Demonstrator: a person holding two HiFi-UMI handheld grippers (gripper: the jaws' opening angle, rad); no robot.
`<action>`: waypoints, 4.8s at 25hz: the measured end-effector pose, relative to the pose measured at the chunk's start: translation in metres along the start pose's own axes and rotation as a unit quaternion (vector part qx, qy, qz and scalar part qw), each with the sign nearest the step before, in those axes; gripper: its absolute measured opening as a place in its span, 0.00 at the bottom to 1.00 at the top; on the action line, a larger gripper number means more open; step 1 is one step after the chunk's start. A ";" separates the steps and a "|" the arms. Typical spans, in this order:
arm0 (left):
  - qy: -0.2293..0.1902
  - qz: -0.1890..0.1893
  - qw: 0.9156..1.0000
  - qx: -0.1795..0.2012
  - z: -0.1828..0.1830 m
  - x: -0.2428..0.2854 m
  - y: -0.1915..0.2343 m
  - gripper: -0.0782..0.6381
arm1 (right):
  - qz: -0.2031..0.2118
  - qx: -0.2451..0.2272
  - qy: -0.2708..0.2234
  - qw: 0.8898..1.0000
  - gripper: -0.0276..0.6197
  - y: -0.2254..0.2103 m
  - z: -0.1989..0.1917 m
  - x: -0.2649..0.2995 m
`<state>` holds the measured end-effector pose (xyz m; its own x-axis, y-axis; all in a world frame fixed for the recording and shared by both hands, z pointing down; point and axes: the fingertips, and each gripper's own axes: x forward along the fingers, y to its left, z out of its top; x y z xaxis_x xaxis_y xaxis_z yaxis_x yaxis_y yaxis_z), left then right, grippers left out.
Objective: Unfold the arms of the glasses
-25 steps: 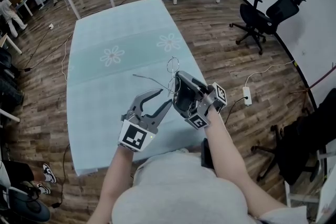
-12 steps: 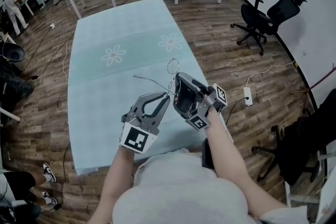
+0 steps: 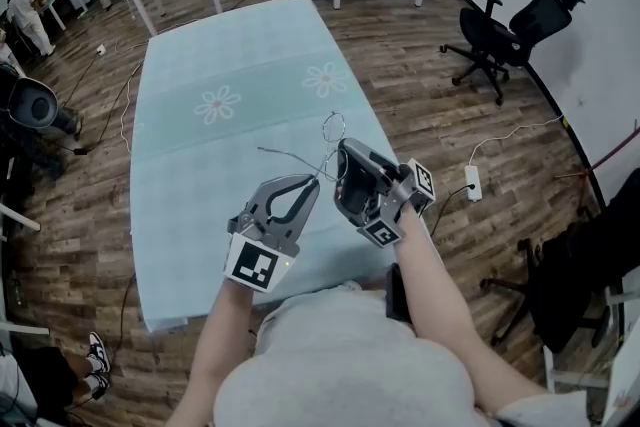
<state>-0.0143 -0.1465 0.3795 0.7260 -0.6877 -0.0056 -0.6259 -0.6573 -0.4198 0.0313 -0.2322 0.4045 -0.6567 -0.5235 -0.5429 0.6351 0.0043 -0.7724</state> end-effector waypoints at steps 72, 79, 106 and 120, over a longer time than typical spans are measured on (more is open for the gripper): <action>-0.001 0.023 1.000 -0.005 -0.006 -0.040 0.044 0.15 | -0.118 -0.086 0.297 0.944 0.06 0.014 -0.047 -0.028; 0.006 0.022 1.000 -0.001 -0.012 -0.042 0.045 0.15 | -0.138 -0.088 0.306 0.938 0.06 0.006 -0.049 -0.035; 0.025 0.037 0.998 -0.052 -0.025 -0.036 0.053 0.31 | -0.142 -0.101 0.232 0.957 0.06 0.002 -0.023 -0.032; 0.038 0.091 0.992 -0.081 -0.032 -0.040 0.054 0.31 | -0.161 -0.139 0.112 0.971 0.06 -0.010 0.001 -0.040</action>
<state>-0.0862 -0.1641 0.3861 0.5769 -0.8168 0.0023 -0.7870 -0.5567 -0.2660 0.0513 -0.2120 0.4339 -0.8948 -0.3379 -0.2919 0.2676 0.1175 -0.9563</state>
